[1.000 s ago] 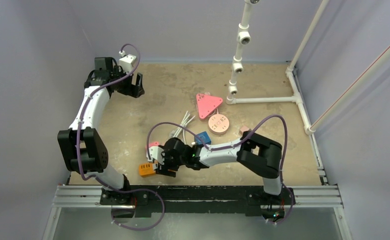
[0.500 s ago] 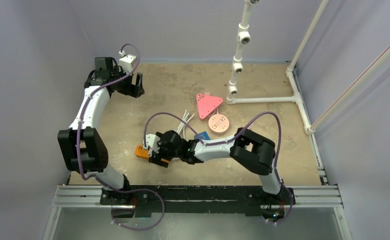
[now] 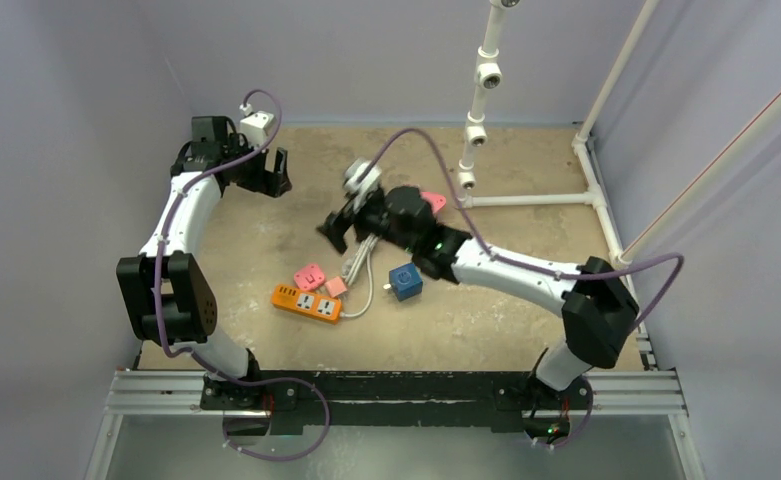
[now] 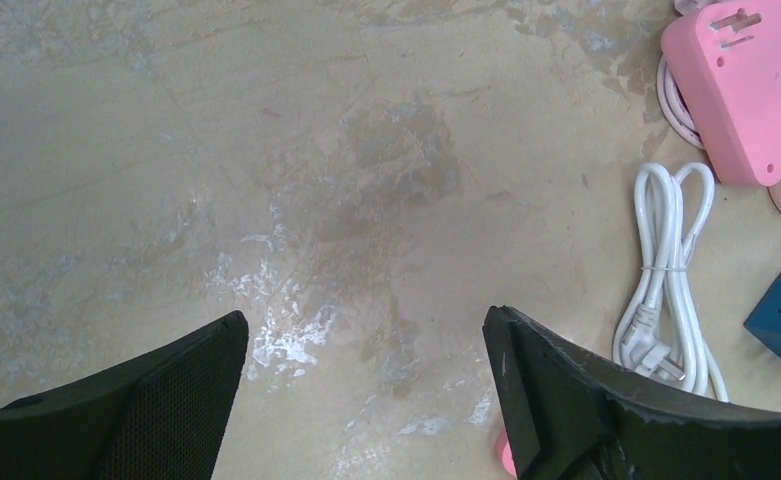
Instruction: Insert the plug
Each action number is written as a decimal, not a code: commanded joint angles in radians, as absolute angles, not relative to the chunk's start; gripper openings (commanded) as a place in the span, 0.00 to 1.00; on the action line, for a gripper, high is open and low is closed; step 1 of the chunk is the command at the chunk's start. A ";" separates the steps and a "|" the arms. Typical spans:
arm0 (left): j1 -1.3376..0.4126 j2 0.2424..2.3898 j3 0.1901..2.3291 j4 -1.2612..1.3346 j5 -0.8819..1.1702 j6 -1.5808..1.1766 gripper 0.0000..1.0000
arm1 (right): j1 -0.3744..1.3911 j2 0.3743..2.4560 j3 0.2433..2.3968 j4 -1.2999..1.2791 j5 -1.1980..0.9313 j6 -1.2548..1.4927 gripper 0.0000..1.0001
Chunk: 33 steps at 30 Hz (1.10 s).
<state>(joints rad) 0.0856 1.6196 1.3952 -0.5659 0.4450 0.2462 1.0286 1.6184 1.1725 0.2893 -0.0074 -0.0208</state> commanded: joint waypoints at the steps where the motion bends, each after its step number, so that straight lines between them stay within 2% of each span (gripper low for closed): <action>1: 0.084 1.598 1.392 -0.528 0.475 0.229 0.89 | 0.741 1.654 1.182 0.306 -0.046 0.206 0.99; 4: 0.082 1.595 1.378 -0.521 0.493 0.214 0.89 | 0.704 1.662 1.162 0.299 0.155 0.275 0.99; 8: 0.070 1.590 1.358 -0.514 0.490 0.213 0.89 | 0.703 1.710 1.157 0.292 0.296 0.316 0.99; 13: 0.070 1.590 1.358 -0.517 0.486 0.210 0.88 | 0.702 1.805 1.190 0.266 0.359 0.333 0.99; 19: 0.070 1.592 1.348 -0.513 0.481 0.217 0.88 | 0.702 1.785 1.072 0.321 0.430 0.381 0.99; 28: 0.068 1.601 1.348 -0.512 0.482 0.204 0.87 | 0.701 1.905 1.222 0.288 0.509 0.353 0.99; 33: 0.067 1.601 1.347 -0.513 0.476 0.207 0.87 | 0.695 1.975 1.305 0.267 0.510 0.337 0.80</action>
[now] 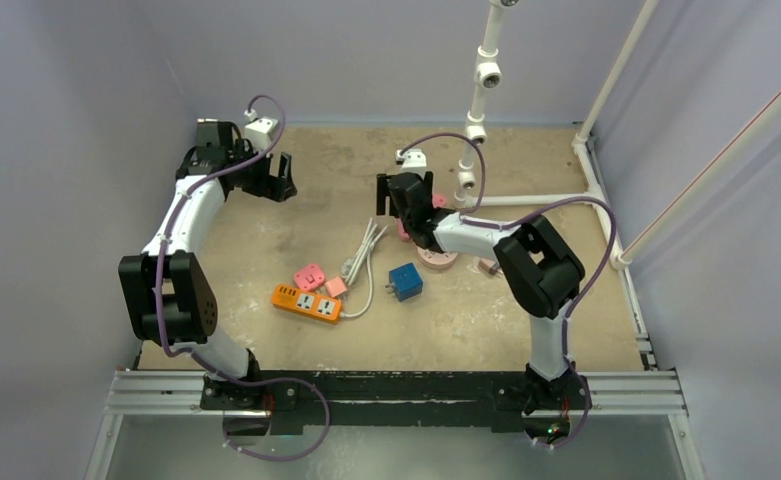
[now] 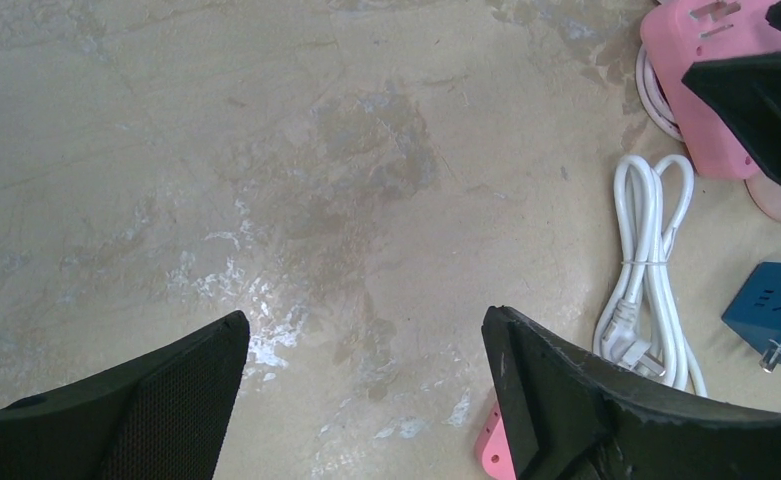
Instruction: Insert the plug
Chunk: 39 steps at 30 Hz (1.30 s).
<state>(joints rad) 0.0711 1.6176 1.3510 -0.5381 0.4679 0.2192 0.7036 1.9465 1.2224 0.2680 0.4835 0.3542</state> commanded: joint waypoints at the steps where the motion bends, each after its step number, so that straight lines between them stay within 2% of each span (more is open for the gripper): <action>1: 0.067 1.601 1.348 -0.512 0.476 0.208 0.86 | 0.694 1.981 1.311 0.265 0.501 0.336 0.76; 8: 0.069 1.608 1.351 -0.507 0.472 0.202 0.85 | 0.695 2.022 1.341 0.261 0.463 0.335 0.51; 20: 0.069 1.615 1.357 -0.499 0.463 0.194 0.84 | 0.695 2.058 1.407 0.245 0.467 0.314 0.27; 25: 0.070 1.617 1.366 -0.502 0.455 0.195 0.84 | 0.695 2.081 1.460 0.238 0.445 0.283 0.00; 28: 0.069 1.617 1.369 -0.505 0.452 0.198 0.83 | 0.714 2.073 1.467 0.263 0.387 0.257 0.00; 39: 0.069 1.617 1.367 -0.496 0.441 0.188 0.82 | 0.892 2.040 1.517 0.310 0.378 0.189 0.00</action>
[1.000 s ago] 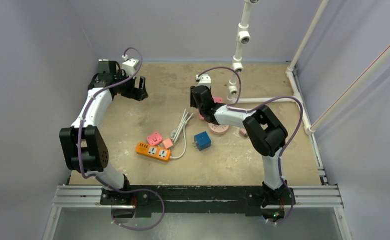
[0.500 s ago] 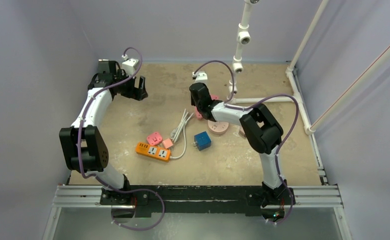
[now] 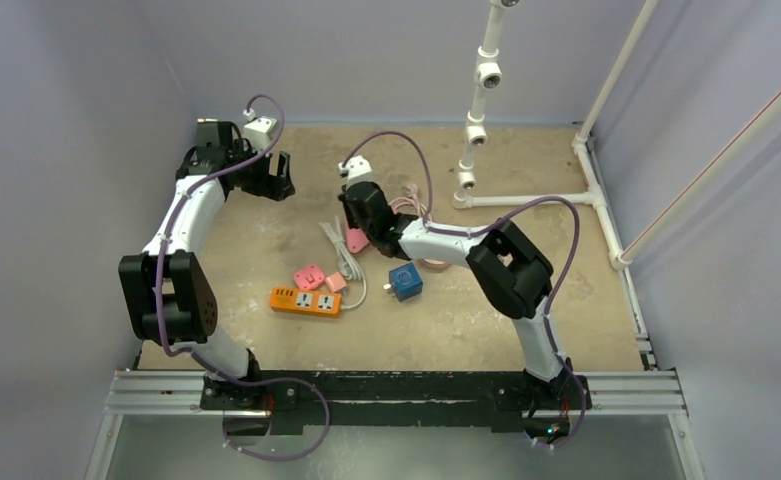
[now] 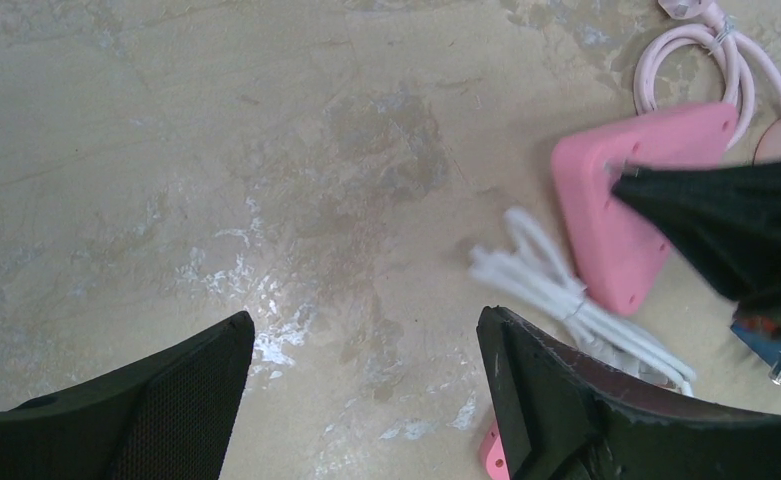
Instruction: Insert the plug
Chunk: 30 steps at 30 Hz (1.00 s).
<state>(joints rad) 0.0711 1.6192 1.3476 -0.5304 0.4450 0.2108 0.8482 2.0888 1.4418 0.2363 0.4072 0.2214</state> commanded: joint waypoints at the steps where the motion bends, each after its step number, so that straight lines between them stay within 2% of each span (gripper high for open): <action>1: 0.070 1.614 1.367 -0.497 0.440 0.189 0.82 | 0.893 2.041 1.521 0.307 0.377 0.190 0.00; 6: 0.069 1.611 1.365 -0.497 0.437 0.191 0.82 | 0.893 2.008 1.482 0.296 0.380 0.195 0.62; 7: 0.070 1.611 1.365 -0.496 0.439 0.190 0.82 | 0.891 1.991 1.463 0.299 0.389 0.200 0.72; 9: 0.070 1.612 1.362 -0.496 0.442 0.186 0.82 | 0.884 1.947 1.425 0.295 0.400 0.221 0.84; 12: 0.071 1.614 1.360 -0.492 0.445 0.182 0.82 | 0.856 1.886 1.367 0.270 0.446 0.281 0.97; 18: 0.071 1.614 1.364 -0.489 0.449 0.178 0.83 | 0.759 1.815 1.231 0.217 0.488 0.377 0.99; 22: 0.070 1.615 1.368 -0.488 0.451 0.178 0.83 | 0.734 1.807 1.158 0.241 0.490 0.382 0.85; 30: 0.070 1.625 1.379 -0.489 0.452 0.174 0.83 | 0.733 1.882 1.162 0.293 0.406 0.328 0.77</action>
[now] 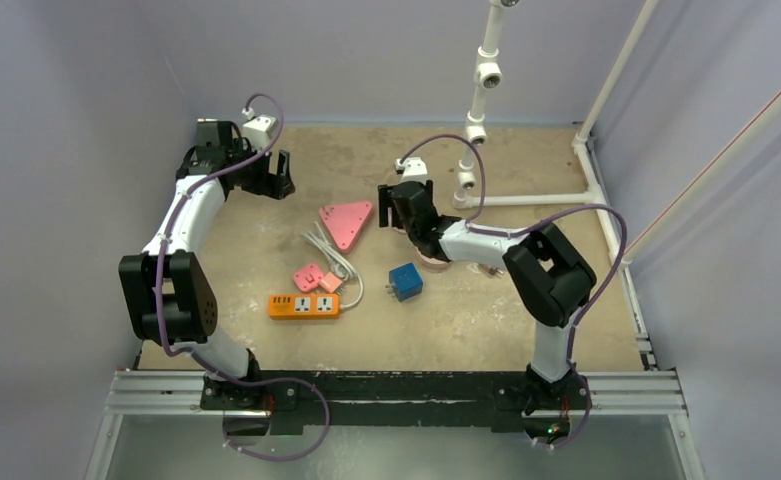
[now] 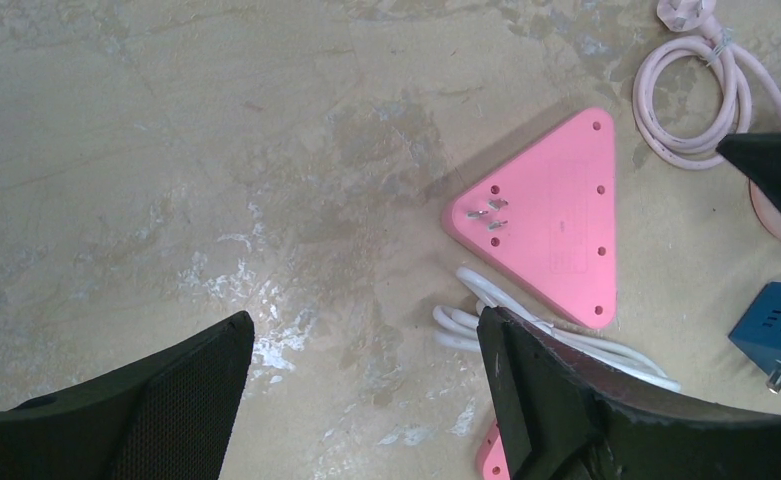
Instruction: Insert the plug
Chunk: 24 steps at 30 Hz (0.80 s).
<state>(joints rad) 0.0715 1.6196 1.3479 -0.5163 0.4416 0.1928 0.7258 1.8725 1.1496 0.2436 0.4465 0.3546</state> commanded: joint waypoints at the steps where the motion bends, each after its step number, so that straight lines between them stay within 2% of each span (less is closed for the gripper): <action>1: 0.069 1.625 1.381 -0.489 0.451 0.173 0.83 | 0.733 1.895 1.174 0.292 0.386 0.323 0.76; 3: 0.070 1.627 1.386 -0.492 0.449 0.175 0.83 | 0.733 1.932 1.195 0.292 0.373 0.304 0.72; 9: 0.069 1.634 1.395 -0.494 0.448 0.175 0.83 | 0.732 2.033 1.280 0.250 0.359 0.278 0.70; 14: 0.070 1.639 1.401 -0.494 0.451 0.174 0.83 | 0.733 2.091 1.307 0.209 0.358 0.286 0.63; 19: 0.069 1.645 1.403 -0.487 0.457 0.168 0.83 | 0.734 2.104 1.297 0.186 0.348 0.294 0.43; 20: 0.069 1.647 1.405 -0.486 0.457 0.166 0.83 | 0.734 2.107 1.300 0.183 0.344 0.295 0.36; 23: 0.070 1.645 1.407 -0.486 0.464 0.159 0.83 | 0.733 2.101 1.319 0.172 0.354 0.292 0.06; 24: 0.070 1.643 1.407 -0.486 0.465 0.157 0.83 | 0.734 2.087 1.329 0.162 0.365 0.295 0.00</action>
<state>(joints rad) 0.0715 1.6424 1.3655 -0.5137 0.4423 0.1848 0.7319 2.1014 1.2835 0.2161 0.3676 0.2878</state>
